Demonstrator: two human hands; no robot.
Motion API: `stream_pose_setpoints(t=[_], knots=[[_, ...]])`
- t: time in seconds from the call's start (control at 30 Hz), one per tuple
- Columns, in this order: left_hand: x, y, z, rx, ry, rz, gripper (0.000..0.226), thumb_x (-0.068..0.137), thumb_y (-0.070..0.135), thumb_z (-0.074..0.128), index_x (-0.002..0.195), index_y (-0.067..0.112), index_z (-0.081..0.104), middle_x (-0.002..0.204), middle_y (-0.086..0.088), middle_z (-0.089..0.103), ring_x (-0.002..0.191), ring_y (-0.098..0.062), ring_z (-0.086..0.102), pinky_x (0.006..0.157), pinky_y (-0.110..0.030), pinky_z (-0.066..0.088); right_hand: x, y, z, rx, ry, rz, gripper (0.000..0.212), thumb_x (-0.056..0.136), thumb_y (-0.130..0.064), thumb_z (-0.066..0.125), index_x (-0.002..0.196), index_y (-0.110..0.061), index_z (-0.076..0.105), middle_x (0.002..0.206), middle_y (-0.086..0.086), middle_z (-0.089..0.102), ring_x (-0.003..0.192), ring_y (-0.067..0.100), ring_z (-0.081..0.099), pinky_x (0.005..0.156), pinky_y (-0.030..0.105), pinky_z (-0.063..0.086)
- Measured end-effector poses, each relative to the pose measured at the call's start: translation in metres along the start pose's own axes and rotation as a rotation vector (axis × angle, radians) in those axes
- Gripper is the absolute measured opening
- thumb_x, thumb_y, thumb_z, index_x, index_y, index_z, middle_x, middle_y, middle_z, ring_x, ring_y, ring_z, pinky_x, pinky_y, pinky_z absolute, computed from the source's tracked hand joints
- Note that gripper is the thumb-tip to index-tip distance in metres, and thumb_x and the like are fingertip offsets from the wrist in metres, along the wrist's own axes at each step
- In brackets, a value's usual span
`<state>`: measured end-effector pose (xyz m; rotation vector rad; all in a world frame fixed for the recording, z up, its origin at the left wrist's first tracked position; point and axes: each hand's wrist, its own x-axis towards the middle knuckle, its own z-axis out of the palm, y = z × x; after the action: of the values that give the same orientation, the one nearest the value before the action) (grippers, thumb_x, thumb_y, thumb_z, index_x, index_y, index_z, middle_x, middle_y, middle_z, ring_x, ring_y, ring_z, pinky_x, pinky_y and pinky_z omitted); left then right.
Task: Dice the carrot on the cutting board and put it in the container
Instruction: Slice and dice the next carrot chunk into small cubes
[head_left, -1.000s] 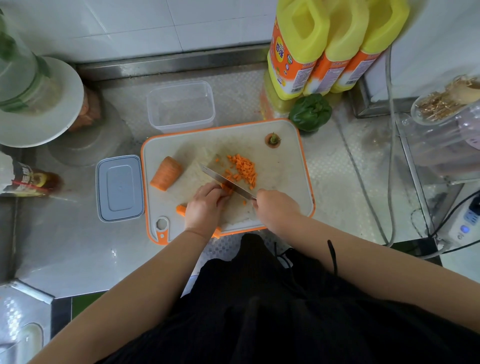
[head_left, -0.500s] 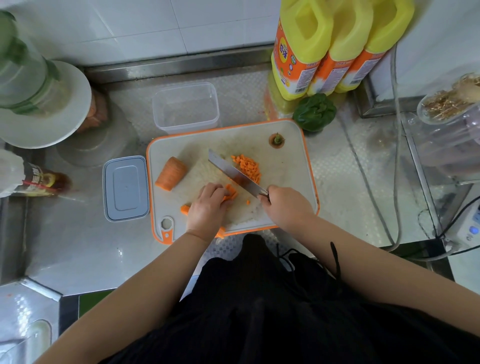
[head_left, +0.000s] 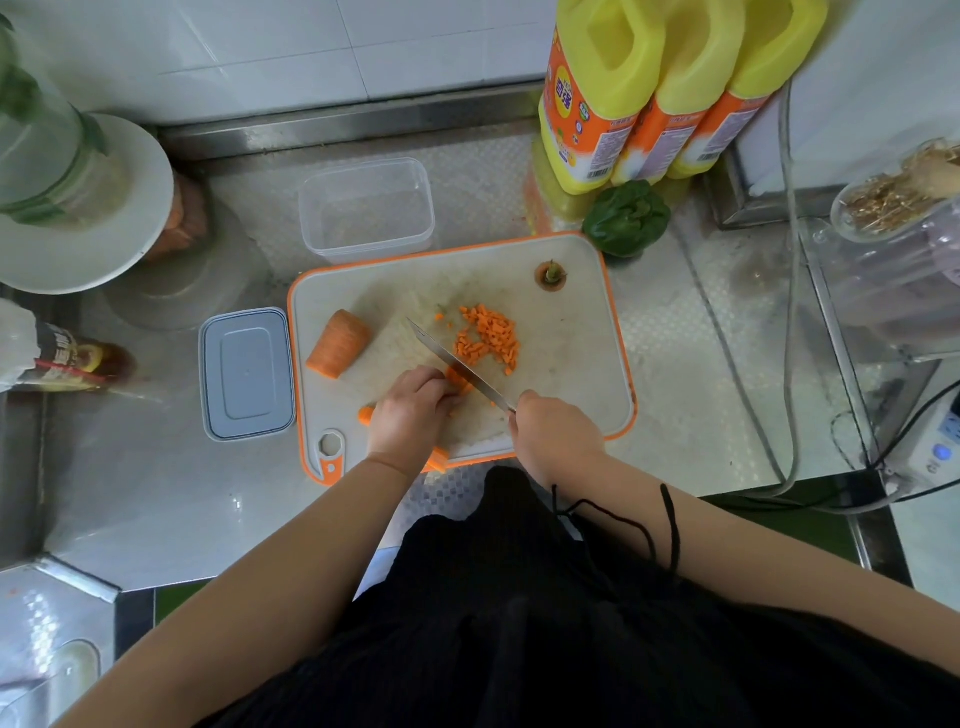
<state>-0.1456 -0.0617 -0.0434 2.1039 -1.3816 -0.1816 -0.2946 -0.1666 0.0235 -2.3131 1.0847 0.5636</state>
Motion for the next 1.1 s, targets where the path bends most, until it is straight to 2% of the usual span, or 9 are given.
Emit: stream_pose_setpoints(t=[0.2, 0.3, 0.37, 0.47, 0.63, 0.77, 0.9, 1.03, 1.1], knots=[[0.000, 0.001, 0.002, 0.045, 0.029, 0.038, 0.026, 0.087, 0.021, 0.055, 0.078, 0.006, 0.074, 0.086, -0.006, 0.068, 0.075, -0.026, 0.065, 0.057, -0.032, 0.055, 0.007, -0.005, 0.003, 0.087, -0.034, 0.034, 0.017, 0.100, -0.020, 0.041, 0.083, -0.016, 0.043, 0.064, -0.003, 0.044, 0.075, 0.027, 0.060, 0.061, 0.034, 0.044], [-0.002, 0.001, 0.002, 0.070, 0.056, 0.066, 0.025, 0.087, 0.020, 0.056, 0.076, 0.007, 0.073, 0.085, -0.006, 0.067, 0.075, -0.026, 0.065, 0.053, -0.032, 0.054, 0.008, -0.004, -0.002, 0.119, -0.019, 0.027, 0.028, 0.102, -0.033, 0.036, 0.093, -0.011, 0.050, 0.075, 0.003, 0.053, 0.079, 0.028, 0.060, 0.065, 0.037, 0.046], [-0.003, 0.001, 0.002, 0.075, 0.065, 0.058, 0.025, 0.088, 0.021, 0.056, 0.077, 0.008, 0.073, 0.086, -0.006, 0.067, 0.076, -0.026, 0.065, 0.053, -0.030, 0.054, 0.012, -0.001, -0.008, 0.157, -0.041, 0.034, 0.033, 0.102, -0.036, 0.037, 0.097, -0.008, 0.053, 0.084, 0.008, 0.057, 0.084, 0.029, 0.059, 0.065, 0.034, 0.042], [-0.006, -0.001, 0.003, 0.062, 0.066, 0.034, 0.023, 0.089, 0.022, 0.057, 0.080, 0.009, 0.074, 0.089, -0.004, 0.067, 0.079, -0.024, 0.065, 0.053, -0.031, 0.054, 0.012, 0.004, -0.014, 0.190, -0.035, 0.036, 0.031, 0.101, -0.038, 0.039, 0.088, -0.011, 0.047, 0.082, 0.008, 0.055, 0.084, 0.030, 0.058, 0.064, 0.032, 0.037], [-0.009, -0.003, 0.001, 0.051, 0.076, -0.021, 0.011, 0.086, 0.016, 0.066, 0.088, 0.008, 0.072, 0.094, -0.002, 0.066, 0.084, -0.019, 0.061, 0.056, -0.031, 0.053, -0.002, 0.001, -0.016, 0.119, 0.021, -0.025, 0.028, 0.101, -0.033, 0.036, 0.085, -0.012, 0.042, 0.070, 0.002, 0.049, 0.071, 0.028, 0.056, 0.058, 0.034, 0.039], [-0.008, -0.005, 0.001, 0.045, 0.022, 0.004, 0.020, 0.087, 0.024, 0.061, 0.088, 0.007, 0.070, 0.092, -0.003, 0.064, 0.081, -0.021, 0.060, 0.057, -0.032, 0.053, -0.007, -0.005, -0.013, 0.041, 0.034, -0.070, 0.022, 0.102, -0.028, 0.035, 0.086, -0.013, 0.040, 0.065, -0.001, 0.043, 0.066, 0.025, 0.051, 0.056, 0.033, 0.036], [-0.009, -0.002, 0.001, 0.033, 0.020, 0.007, 0.024, 0.088, 0.027, 0.060, 0.088, 0.005, 0.069, 0.091, -0.006, 0.064, 0.081, -0.025, 0.060, 0.060, -0.033, 0.053, -0.009, -0.008, -0.009, -0.001, 0.036, -0.084, 0.020, 0.102, -0.027, 0.036, 0.088, -0.014, 0.042, 0.066, -0.002, 0.044, 0.069, 0.025, 0.055, 0.056, 0.032, 0.037], [-0.009, -0.001, 0.004, 0.057, 0.004, -0.036, 0.020, 0.075, 0.012, 0.080, 0.089, 0.004, 0.068, 0.093, -0.009, 0.063, 0.086, -0.027, 0.058, 0.064, -0.034, 0.053, -0.008, -0.008, -0.008, -0.013, 0.030, -0.065, 0.017, 0.100, -0.024, 0.037, 0.088, -0.014, 0.042, 0.073, 0.001, 0.050, 0.074, 0.028, 0.060, 0.058, 0.034, 0.040], [-0.009, -0.003, 0.007, 0.043, 0.001, -0.049, 0.019, 0.075, 0.008, 0.081, 0.088, 0.004, 0.068, 0.092, -0.008, 0.063, 0.084, -0.024, 0.056, 0.061, -0.034, 0.053, -0.005, -0.008, -0.007, -0.033, 0.028, -0.059, 0.014, 0.100, -0.021, 0.039, 0.090, -0.012, 0.045, 0.073, 0.002, 0.051, 0.075, 0.028, 0.062, 0.058, 0.034, 0.042]])
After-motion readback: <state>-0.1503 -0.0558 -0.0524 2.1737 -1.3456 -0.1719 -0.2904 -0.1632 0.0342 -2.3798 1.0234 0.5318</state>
